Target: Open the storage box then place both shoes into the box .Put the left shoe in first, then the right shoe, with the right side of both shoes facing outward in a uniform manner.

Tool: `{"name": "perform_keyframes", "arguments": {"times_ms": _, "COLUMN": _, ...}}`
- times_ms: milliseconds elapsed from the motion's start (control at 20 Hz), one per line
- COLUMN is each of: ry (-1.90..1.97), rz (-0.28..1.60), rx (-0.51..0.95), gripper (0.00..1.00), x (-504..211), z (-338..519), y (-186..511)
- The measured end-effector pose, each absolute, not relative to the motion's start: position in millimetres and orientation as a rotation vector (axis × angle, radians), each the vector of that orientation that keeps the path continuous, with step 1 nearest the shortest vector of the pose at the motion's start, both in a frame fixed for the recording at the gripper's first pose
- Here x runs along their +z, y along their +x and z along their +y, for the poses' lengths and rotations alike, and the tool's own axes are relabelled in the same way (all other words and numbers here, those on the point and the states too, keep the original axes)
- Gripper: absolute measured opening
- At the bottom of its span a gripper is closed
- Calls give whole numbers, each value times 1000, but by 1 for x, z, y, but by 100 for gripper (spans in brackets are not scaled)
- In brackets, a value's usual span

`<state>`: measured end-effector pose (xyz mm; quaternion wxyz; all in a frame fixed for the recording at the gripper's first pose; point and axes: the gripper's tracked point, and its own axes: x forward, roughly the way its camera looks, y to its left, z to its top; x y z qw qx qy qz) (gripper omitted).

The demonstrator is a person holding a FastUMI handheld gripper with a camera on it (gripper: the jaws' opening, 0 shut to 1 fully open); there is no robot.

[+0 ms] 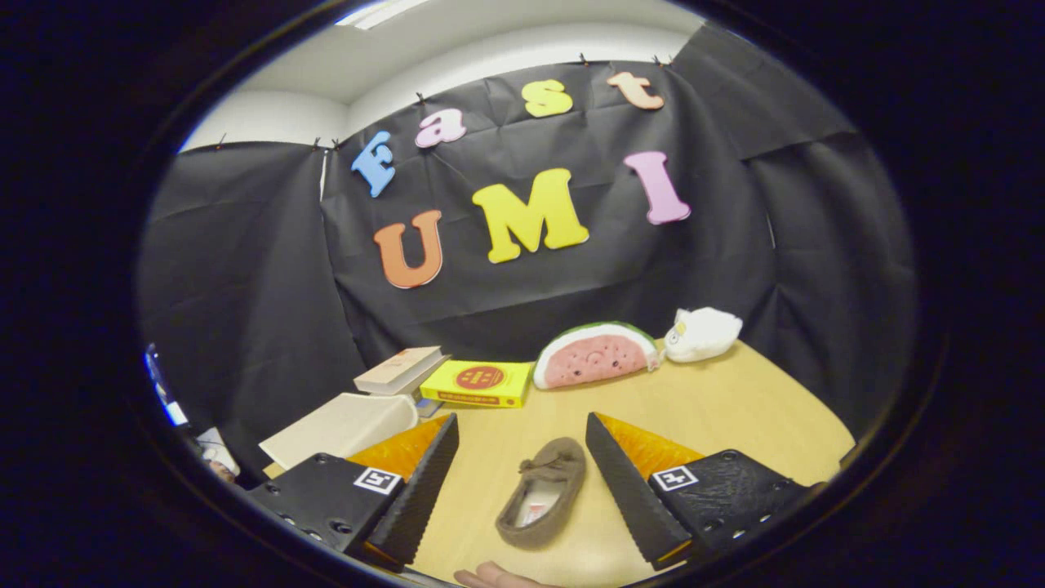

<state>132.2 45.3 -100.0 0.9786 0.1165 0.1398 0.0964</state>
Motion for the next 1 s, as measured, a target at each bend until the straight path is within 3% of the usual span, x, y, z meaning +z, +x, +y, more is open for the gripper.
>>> {"name": "perform_keyframes", "arguments": {"times_ms": 550, "ry": 470, "rz": 599, "rx": 626, "gripper": 95, "x": -168, "z": 198, "y": 184}}
{"name": "perform_keyframes", "arguments": {"times_ms": 750, "ry": 737, "rz": 788, "rx": 782, "gripper": 95, "x": -181, "z": 236, "y": 188}}
{"name": "perform_keyframes", "arguments": {"times_ms": 1000, "ry": 922, "rz": 898, "rx": 848, "gripper": 95, "x": -196, "z": 255, "y": 205}}
